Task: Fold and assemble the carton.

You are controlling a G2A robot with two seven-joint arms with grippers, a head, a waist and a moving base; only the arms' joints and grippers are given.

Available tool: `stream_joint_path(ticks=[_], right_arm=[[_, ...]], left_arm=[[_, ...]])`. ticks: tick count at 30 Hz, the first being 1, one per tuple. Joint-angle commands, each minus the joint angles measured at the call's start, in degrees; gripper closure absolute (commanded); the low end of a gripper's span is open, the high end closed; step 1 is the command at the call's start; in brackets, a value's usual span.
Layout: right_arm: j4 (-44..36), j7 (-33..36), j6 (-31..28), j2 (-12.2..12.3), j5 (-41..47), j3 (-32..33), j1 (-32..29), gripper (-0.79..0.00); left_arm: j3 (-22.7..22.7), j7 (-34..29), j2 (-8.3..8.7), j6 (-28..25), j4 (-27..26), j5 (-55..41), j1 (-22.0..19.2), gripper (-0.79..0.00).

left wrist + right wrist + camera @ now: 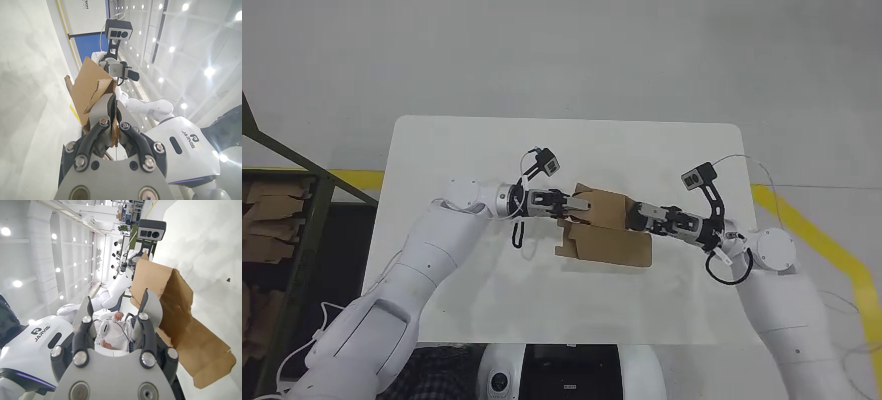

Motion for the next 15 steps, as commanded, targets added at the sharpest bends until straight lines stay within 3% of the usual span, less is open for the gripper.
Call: stream_joint_path(ticks=[1, 2, 4, 7, 15], right_arm=[[0.61, -0.33, 0.15, -0.02, -0.51, -0.46, 0.45, -0.499], [0.95, -0.61, 0.24, -0.02, -0.81, -0.65, 0.7, -0.505], [1.58, -1.16, 0.4, -0.03, -1.33, -0.93, 1.19, -0.428], [2.21, -1.99, 0.49, 0.02, -2.16, -1.12, 1.76, -0.443], [3.02, -3.42, 1.12, 0.18, -3.93, -1.59, 2.71, -0.388]], left_arm=[[0.12, 0.01, 0.02, -0.01, -0.16, -0.18, -0.04, 0.0], [0.15, -0.02, 0.04, 0.02, -0.29, -0.24, -0.08, 0.0], [0.15, -0.08, 0.12, 0.07, -0.44, -0.37, -0.07, 0.0], [0.03, -0.08, 0.28, 0.08, -0.67, -0.44, -0.03, 0.0], [-0.35, -0.17, 0.69, 0.17, -1.25, -0.89, 0.24, 0.0]])
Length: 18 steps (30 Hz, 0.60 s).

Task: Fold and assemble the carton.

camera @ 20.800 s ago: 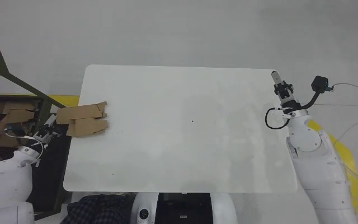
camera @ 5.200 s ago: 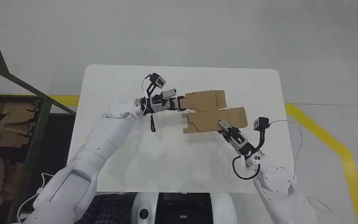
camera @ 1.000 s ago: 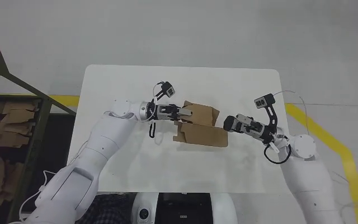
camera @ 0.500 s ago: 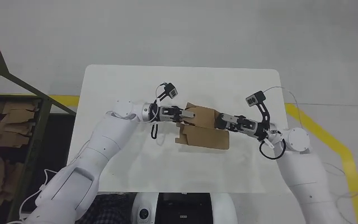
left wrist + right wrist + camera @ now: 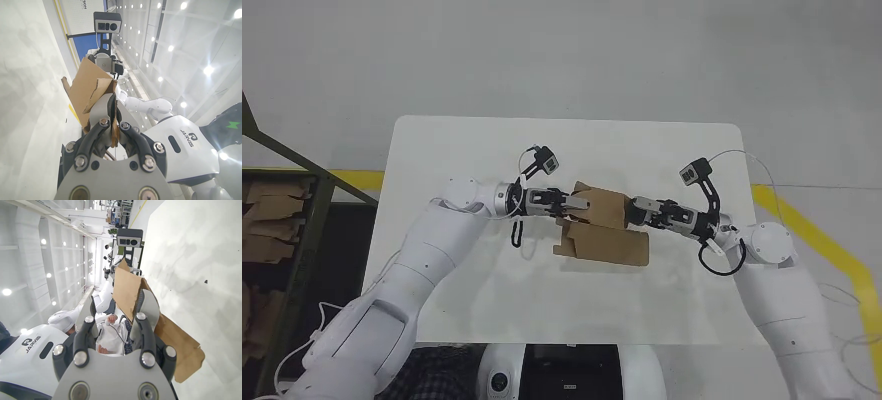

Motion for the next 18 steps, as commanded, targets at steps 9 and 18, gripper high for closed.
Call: stream_joint_path(ticks=[9, 18], right_arm=[[1.1, 0.54, 0.6, -0.28, 0.33, -2.78, 1.17, -0.379], [2.32, 1.76, 1.03, -0.54, 1.76, -4.77, 2.47, -0.379]], left_arm=[[0.04, 0.02, 0.23, -0.02, -0.35, -0.44, 0.06, 0.0], [0.52, 0.06, 0.33, -0.06, -0.29, -0.1, 0.08, 0.0]])
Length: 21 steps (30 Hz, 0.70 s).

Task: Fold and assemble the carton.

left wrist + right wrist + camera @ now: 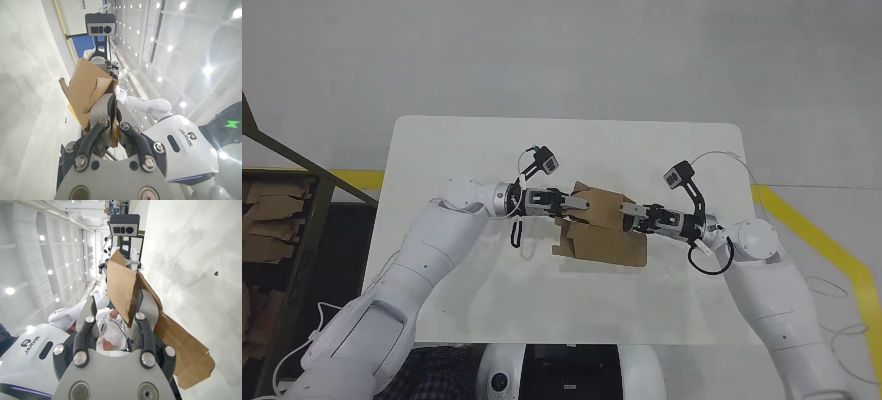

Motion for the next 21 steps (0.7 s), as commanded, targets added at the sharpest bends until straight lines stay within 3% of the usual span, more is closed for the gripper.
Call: stream_joint_path(ticks=[1, 14, 21], right_arm=[[0.29, 0.36, 0.01, -0.02, 0.36, -0.23, 0.32, -0.376], [1.16, 0.98, 1.39, 0.04, -2.14, -2.04, 2.08, -0.268], [1.31, 1.15, 1.6, 0.14, -3.12, -2.61, 2.62, -0.105]], left_arm=[[0.15, 0.14, 0.03, -0.13, 0.15, 0.31, 0.0, 0.0], [1.05, -0.05, 0.09, 0.05, 2.36, 0.81, -0.93, 0.0], [1.83, -0.33, 0.05, 0.34, 2.48, 1.13, -1.31, 0.0]])
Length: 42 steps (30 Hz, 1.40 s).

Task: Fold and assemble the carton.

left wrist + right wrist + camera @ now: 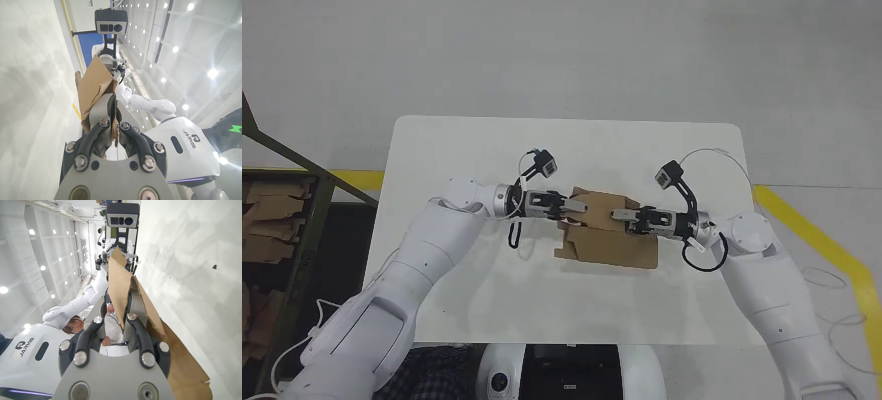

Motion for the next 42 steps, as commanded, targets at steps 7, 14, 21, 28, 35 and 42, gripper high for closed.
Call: stream_joint_path(ticks=[7, 14, 21, 28, 35, 42], right_arm=[[0.32, 0.33, -0.15, 0.21, -0.23, -0.04, 0.09, 0.0], [0.14, -0.55, -0.24, 0.47, -0.26, 0.42, -0.52, 0.0], [-0.13, -2.47, -0.02, 0.58, 0.02, 0.66, -1.07, 0.0], [-0.12, -4.38, 0.04, 0.5, -0.74, -0.05, -1.24, 0.0], [0.13, -6.33, 0.28, 0.38, -1.5, -0.84, -1.24, 0.0], [0.08, -7.25, 0.2, 0.2, -1.73, -1.78, -1.16, 0.0]], left_arm=[[0.57, -0.01, 0.03, 0.02, -0.14, 0.06, -0.28, 0.0], [-0.21, -0.63, 0.08, 0.63, -1.14, -3.36, 0.11, -0.785], [-1.24, -0.82, 0.32, 0.83, -1.91, -3.74, 0.56, -0.785], [-2.33, -1.42, 0.29, 1.42, -3.44, -5.78, 1.15, -0.785], [-4.16, -2.05, 0.34, 2.05, -5.08, -7.73, 1.89, -0.785], [-4.6, -2.77, -0.12, 2.78, -5.78, -8.47, 2.18, -0.785]])
